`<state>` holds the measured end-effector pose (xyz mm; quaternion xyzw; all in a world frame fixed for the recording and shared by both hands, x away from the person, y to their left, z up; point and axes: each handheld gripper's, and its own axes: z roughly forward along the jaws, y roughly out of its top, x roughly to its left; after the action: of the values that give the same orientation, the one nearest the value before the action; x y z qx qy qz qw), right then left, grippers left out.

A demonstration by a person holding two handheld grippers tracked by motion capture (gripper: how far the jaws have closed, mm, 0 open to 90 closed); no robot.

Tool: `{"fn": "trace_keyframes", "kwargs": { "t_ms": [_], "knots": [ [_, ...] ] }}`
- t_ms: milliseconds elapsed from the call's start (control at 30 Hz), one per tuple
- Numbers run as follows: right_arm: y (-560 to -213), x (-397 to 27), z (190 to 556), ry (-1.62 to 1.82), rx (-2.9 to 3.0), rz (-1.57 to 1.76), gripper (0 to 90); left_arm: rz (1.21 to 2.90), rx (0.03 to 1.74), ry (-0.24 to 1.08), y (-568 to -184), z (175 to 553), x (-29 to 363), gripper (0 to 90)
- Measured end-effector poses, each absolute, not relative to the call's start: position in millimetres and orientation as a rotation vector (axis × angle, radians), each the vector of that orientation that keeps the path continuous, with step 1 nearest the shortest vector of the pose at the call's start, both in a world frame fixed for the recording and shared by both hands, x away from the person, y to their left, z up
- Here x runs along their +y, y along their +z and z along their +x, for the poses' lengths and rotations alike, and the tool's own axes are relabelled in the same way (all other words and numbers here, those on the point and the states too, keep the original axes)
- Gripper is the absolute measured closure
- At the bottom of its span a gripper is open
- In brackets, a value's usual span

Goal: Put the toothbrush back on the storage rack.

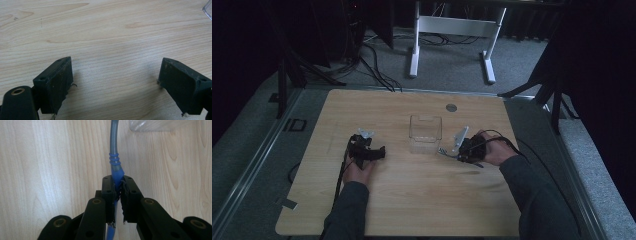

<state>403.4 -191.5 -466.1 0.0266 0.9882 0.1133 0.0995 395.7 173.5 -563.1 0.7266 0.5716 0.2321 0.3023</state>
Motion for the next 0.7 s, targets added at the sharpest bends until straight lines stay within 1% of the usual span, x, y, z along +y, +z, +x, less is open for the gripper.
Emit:
{"fn": "trace_keyframes", "kwargs": {
  "t_ms": [700],
  "knots": [
    [-464,-210,417,0.356,2.845,0.328,81.5,1.926,1.516,0.615,-563,396,173,12.3]
  ]
}}
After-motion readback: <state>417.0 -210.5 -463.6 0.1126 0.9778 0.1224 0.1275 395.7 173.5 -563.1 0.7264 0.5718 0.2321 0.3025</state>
